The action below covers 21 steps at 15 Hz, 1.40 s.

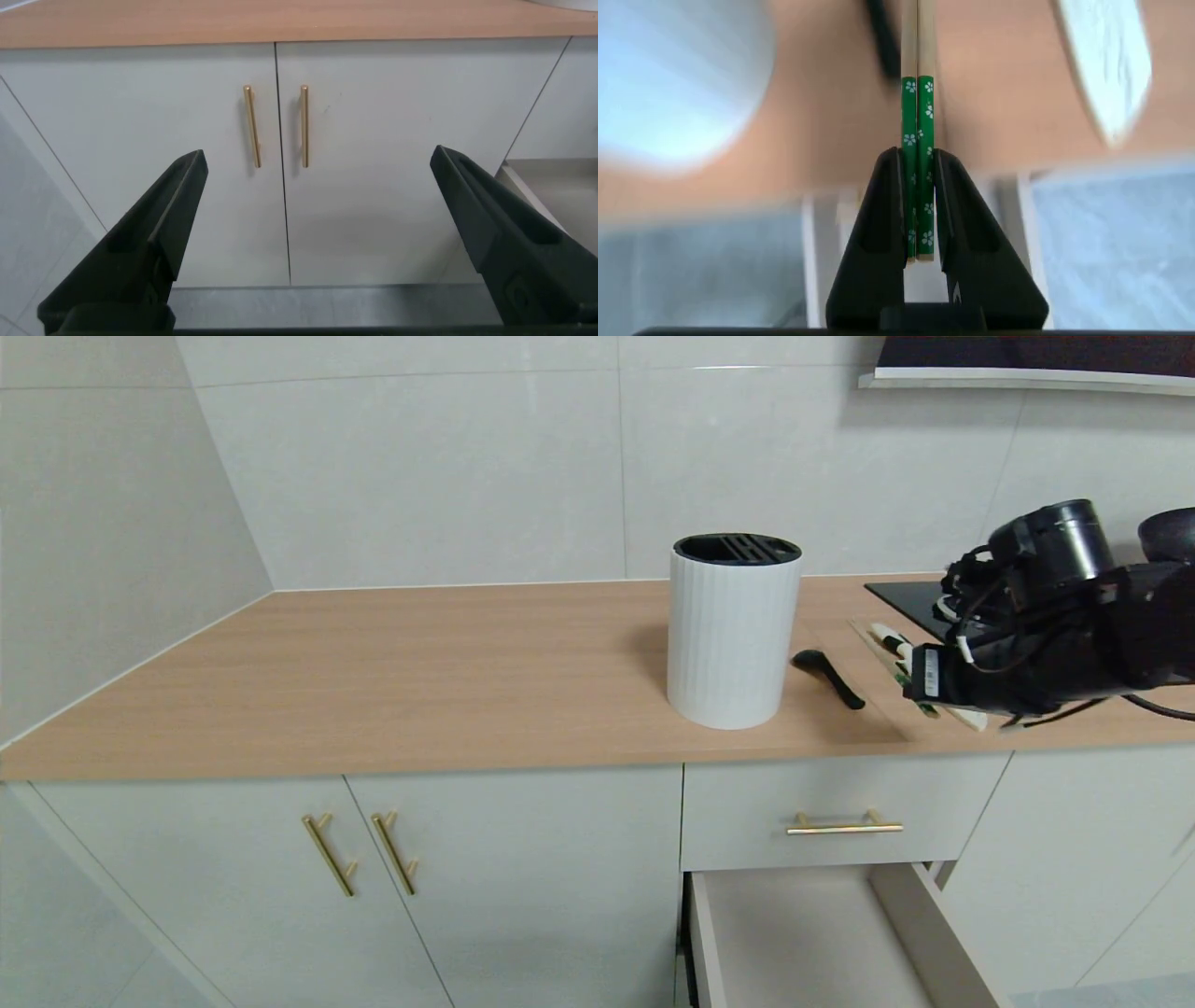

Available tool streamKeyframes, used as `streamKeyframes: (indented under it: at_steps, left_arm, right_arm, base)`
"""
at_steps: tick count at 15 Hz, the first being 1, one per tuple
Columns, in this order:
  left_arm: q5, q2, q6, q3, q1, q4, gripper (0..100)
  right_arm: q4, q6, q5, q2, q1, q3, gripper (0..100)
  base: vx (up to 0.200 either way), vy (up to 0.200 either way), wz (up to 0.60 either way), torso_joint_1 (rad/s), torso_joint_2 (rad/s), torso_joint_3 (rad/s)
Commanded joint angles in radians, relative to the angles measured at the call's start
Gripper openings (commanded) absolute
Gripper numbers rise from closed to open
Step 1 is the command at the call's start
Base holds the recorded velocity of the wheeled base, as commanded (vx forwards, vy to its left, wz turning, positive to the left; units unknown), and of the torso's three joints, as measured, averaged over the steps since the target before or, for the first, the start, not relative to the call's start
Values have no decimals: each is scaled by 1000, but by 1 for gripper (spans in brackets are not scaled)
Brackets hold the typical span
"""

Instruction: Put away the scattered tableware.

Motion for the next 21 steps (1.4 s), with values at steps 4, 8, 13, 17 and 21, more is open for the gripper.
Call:
streamKeyframes:
  at_steps: [4, 8, 13, 17, 21]
  left_arm:
    - [0, 1, 0, 0, 0, 0, 100]
    - [0, 1, 0, 0, 0, 0, 100]
    - [0, 1, 0, 0, 0, 0, 100]
    - [0, 1, 0, 0, 0, 0, 100]
    - [0, 1, 0, 0, 0, 0, 100]
  right_arm:
    - [-6, -124, 342, -610, 9, 505, 0]
    - [51, -167, 417, -703, 11, 588, 0]
    - [-9, -319, 455, -610, 21, 726, 0]
    - [-225, -324, 452, -525, 21, 847, 0]
    - [-300, -325, 449, -481, 21, 891, 0]
  base:
    - [0, 0, 0, 0, 0, 0]
    - [0, 0, 0, 0, 0, 0]
    - [0, 0, 0, 0, 0, 0]
    - [0, 0, 0, 0, 0, 0]
    - [0, 0, 0, -56, 142, 83]
